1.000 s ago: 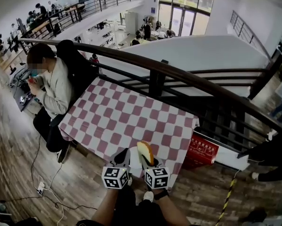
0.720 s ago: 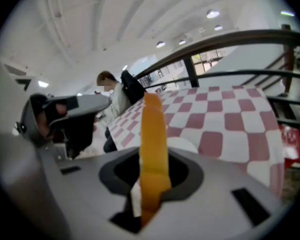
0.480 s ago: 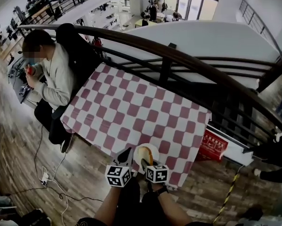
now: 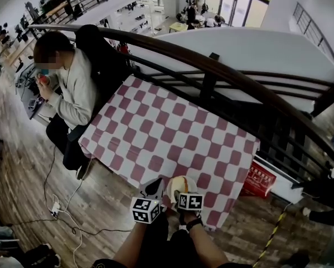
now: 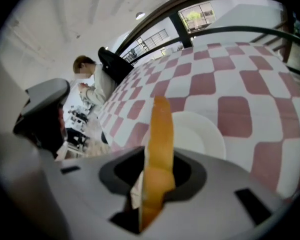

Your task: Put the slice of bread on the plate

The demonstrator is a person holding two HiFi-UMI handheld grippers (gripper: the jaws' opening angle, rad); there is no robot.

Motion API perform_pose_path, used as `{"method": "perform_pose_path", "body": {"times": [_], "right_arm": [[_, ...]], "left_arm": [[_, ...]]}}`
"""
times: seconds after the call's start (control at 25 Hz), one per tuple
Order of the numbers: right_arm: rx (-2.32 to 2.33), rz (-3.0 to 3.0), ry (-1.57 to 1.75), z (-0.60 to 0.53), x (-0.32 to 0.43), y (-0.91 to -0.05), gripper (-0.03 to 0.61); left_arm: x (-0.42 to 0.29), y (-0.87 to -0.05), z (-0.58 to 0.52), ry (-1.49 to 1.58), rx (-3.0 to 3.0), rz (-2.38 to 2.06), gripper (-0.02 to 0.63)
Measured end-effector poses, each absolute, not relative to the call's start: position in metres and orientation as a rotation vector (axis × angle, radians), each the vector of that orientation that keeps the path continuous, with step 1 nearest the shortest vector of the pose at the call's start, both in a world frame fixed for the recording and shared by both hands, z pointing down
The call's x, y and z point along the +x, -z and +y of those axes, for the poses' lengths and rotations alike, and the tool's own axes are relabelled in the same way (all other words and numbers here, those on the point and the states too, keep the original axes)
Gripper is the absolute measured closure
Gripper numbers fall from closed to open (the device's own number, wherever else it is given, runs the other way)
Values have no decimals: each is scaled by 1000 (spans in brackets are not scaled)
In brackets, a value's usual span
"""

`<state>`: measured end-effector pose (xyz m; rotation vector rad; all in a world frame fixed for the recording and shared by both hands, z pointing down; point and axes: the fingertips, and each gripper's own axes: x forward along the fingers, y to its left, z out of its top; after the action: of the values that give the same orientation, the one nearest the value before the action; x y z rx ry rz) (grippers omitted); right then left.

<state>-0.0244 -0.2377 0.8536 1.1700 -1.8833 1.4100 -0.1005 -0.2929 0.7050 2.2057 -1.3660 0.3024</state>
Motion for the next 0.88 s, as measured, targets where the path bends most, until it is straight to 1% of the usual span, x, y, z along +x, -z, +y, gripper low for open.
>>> {"method": "perform_pose_path", "body": {"times": [0.04, 0.08, 0.16, 0.24, 0.28, 0.36, 0.64, 0.76, 0.88], "right_arm": [[1193, -1882, -1365, -241, -21, -853, 472], [1217, -1881, -1301, -245, -16, -852, 451], [1241, -1862, -1175, -250, -6, -851, 317], [1241, -1824, -1115, -251, 0, -854, 194], [1229, -1797, -1108, -247, 3, -856, 155], [1182, -1716, -1141, -231, 8, -857, 137], [1211, -1577, -1276, -215, 43, -831, 138], [1434, -1842, -1027, -286, 61, -783, 139], [1550, -1992, -888, -319, 70, -729, 141]], "left_arm": [[-102, -704, -295, -301, 2204, -1369, 597], [-102, -704, -296, -302, 2203, -1370, 597], [-101, -702, -298, -308, 2206, -1368, 597], [-99, -699, -299, -310, 2217, -1365, 597], [-97, -696, -300, -308, 2224, -1363, 597], [-93, -689, -304, -298, 2245, -1357, 597], [-66, -659, -320, -270, 2350, -1338, 597], [-55, -637, -328, -235, 2396, -1328, 597], [-44, -597, -336, -146, 2470, -1310, 597]]}}
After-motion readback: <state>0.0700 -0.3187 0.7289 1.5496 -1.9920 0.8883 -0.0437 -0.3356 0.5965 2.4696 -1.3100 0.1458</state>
